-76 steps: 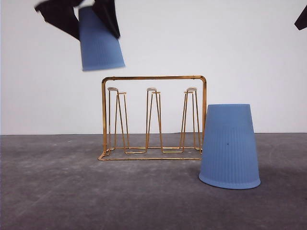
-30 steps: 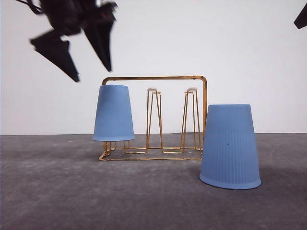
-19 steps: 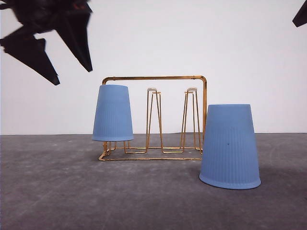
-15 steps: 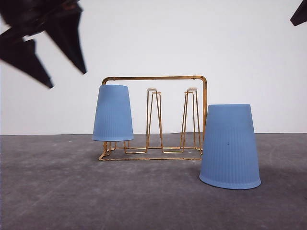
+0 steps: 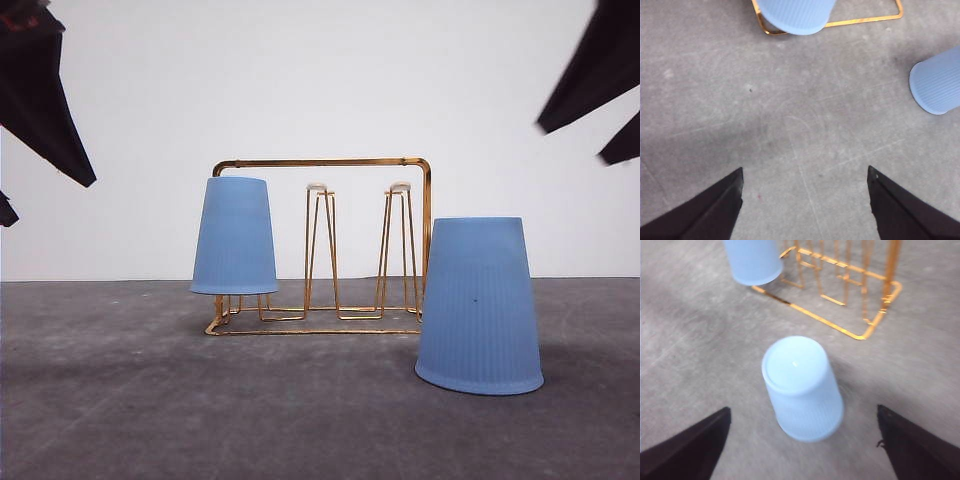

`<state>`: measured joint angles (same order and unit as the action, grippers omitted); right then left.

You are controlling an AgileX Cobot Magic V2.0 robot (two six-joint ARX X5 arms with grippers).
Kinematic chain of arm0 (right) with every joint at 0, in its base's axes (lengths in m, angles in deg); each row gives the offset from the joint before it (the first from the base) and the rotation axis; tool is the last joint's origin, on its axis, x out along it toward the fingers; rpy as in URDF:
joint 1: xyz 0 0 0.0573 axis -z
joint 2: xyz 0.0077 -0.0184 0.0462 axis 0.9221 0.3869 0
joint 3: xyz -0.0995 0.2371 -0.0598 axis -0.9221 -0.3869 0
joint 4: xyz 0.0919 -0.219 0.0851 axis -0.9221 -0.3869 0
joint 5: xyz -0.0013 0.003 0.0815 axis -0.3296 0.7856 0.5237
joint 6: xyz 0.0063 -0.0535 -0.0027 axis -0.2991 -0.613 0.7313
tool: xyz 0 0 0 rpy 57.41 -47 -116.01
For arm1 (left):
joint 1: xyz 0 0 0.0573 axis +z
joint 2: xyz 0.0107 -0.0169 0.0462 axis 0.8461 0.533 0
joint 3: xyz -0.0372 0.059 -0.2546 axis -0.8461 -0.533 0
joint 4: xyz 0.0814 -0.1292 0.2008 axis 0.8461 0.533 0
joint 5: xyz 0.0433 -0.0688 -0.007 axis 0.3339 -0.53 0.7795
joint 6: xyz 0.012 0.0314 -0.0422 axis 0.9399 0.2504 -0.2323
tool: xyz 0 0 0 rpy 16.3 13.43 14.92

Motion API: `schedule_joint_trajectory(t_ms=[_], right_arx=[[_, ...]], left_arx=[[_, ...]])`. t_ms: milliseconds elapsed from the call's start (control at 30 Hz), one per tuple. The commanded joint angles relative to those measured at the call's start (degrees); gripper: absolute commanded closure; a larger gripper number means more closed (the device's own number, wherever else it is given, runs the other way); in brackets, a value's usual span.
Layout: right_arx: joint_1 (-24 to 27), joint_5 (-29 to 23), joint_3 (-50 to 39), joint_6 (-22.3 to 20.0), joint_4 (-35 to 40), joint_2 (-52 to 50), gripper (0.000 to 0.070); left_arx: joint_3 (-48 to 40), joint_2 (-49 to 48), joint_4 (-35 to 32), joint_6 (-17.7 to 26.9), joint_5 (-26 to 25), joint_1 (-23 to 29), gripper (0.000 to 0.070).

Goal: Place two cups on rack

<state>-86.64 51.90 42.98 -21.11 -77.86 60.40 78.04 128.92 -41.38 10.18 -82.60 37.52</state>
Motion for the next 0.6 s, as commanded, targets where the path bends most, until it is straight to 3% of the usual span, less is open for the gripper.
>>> schedule_joint_trajectory(t_ms=[0, 233, 567], right_arx=[[-1.43, -0.64, 1.01, 0.61, 2.46, 3.18, 0.0081], [-4.98, -3.78, 1.01, 2.55, 11.34, 14.94, 0.0077], [-5.66, -4.57, 1.01, 5.97, 18.40, 27.96, 0.0080]], left_arx=[[0.39, 0.30, -0.39, -1.07, -0.25, -0.20, 0.0243], [0.39, 0.30, -0.37, -1.44, -0.25, -0.20, 0.0243], [0.39, 0.30, -0.39, -2.61, -0.25, -0.20, 0.0243]])
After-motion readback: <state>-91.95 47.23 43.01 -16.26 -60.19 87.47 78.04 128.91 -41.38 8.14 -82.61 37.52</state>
